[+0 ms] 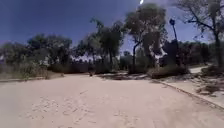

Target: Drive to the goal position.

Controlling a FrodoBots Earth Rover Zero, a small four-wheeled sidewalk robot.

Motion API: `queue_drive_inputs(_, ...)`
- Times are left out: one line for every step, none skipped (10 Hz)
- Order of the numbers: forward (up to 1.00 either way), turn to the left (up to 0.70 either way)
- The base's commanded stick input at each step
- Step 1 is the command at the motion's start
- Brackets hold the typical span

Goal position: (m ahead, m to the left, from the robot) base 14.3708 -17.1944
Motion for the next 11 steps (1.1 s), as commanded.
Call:
queue_drive_inputs(0.85,0.00)
queue_drive_inputs(0.85,0.00)
queue_drive_inputs(0.85,0.00)
queue_drive_inputs(0.85,0.00)
queue_drive_inputs(0.85,0.00)
queue_drive_inputs(0.85,0.00)
queue_drive_inputs(0.85,0.00)
queue_drive_inputs(0.85,0.00)
queue_drive_inputs(0.85,0.00)
queue_drive_inputs(0.85,0.00)
queue_drive_inputs(0.85,0.00)
